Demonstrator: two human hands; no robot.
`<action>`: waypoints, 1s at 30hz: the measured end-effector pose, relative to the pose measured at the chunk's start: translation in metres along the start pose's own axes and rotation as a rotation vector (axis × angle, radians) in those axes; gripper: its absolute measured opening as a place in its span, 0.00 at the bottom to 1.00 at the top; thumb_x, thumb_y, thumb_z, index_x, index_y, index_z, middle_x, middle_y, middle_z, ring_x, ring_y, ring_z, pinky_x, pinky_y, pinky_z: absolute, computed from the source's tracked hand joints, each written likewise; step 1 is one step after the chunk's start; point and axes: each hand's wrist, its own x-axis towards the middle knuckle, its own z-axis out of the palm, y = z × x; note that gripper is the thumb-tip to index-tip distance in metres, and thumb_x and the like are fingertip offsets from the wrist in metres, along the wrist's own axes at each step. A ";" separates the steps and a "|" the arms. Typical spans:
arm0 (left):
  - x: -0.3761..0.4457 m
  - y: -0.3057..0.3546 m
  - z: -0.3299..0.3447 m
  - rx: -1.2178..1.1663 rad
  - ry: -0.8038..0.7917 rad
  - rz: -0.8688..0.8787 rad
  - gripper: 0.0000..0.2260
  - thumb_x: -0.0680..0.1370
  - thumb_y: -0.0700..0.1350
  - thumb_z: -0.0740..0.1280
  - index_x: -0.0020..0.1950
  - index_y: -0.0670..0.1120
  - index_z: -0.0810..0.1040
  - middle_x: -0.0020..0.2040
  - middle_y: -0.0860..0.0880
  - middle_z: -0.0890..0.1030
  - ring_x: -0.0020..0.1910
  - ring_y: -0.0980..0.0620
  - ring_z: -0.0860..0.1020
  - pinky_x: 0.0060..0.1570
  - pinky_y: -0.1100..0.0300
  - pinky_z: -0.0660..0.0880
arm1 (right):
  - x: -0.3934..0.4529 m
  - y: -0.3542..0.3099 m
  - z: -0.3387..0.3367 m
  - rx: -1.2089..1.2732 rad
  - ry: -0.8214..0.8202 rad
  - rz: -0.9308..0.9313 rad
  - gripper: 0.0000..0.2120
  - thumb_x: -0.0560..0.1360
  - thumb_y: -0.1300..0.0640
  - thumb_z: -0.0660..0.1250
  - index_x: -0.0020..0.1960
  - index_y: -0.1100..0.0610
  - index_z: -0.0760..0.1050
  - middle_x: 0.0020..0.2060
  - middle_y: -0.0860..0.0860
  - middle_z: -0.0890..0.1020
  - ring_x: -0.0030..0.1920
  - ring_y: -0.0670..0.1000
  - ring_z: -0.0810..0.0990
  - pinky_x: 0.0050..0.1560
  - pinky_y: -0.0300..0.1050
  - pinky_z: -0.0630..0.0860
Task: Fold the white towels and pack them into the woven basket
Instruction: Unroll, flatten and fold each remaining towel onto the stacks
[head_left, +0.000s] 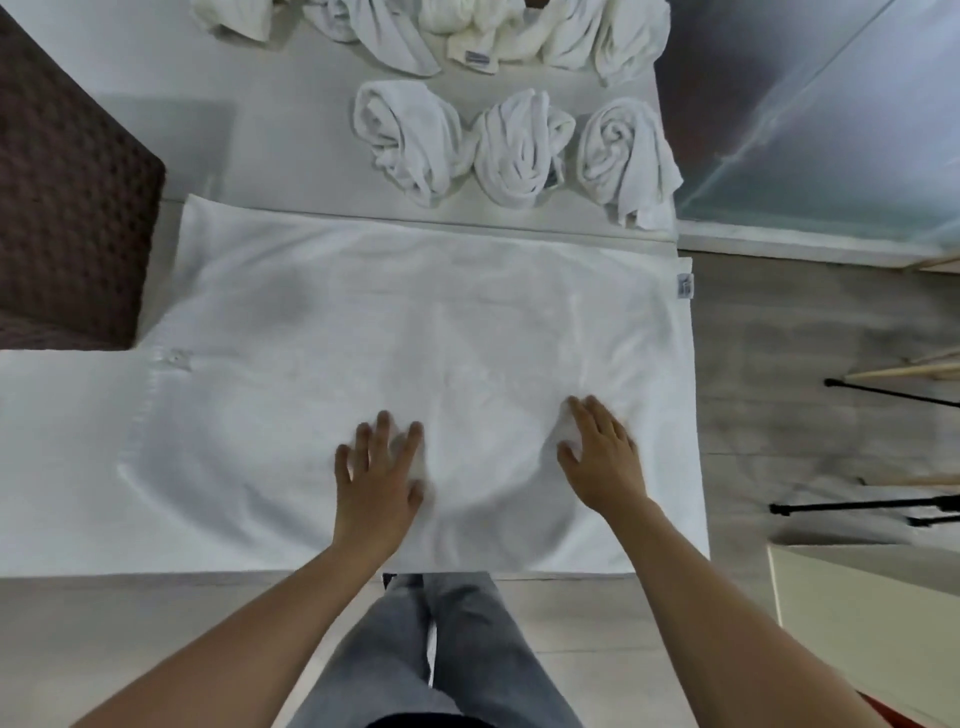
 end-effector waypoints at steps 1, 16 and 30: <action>-0.007 0.006 0.003 -0.002 -0.012 0.020 0.36 0.77 0.53 0.69 0.82 0.54 0.56 0.82 0.41 0.53 0.79 0.36 0.56 0.73 0.37 0.60 | -0.007 0.003 0.001 -0.001 -0.016 -0.001 0.33 0.82 0.48 0.62 0.83 0.46 0.53 0.82 0.49 0.55 0.81 0.53 0.54 0.79 0.53 0.54; -0.048 0.142 0.030 -0.068 0.005 0.055 0.38 0.63 0.48 0.81 0.71 0.48 0.74 0.74 0.38 0.71 0.69 0.35 0.74 0.62 0.40 0.76 | 0.012 0.071 -0.050 -0.103 -0.073 -0.191 0.21 0.81 0.53 0.61 0.73 0.50 0.70 0.69 0.52 0.73 0.67 0.57 0.72 0.66 0.52 0.67; -0.072 0.388 0.093 -0.100 -0.073 -0.012 0.38 0.65 0.60 0.76 0.73 0.53 0.71 0.75 0.40 0.69 0.70 0.36 0.72 0.66 0.37 0.70 | 0.120 0.200 -0.124 0.184 -0.094 -0.227 0.27 0.79 0.53 0.64 0.77 0.45 0.64 0.66 0.55 0.71 0.62 0.58 0.75 0.63 0.56 0.75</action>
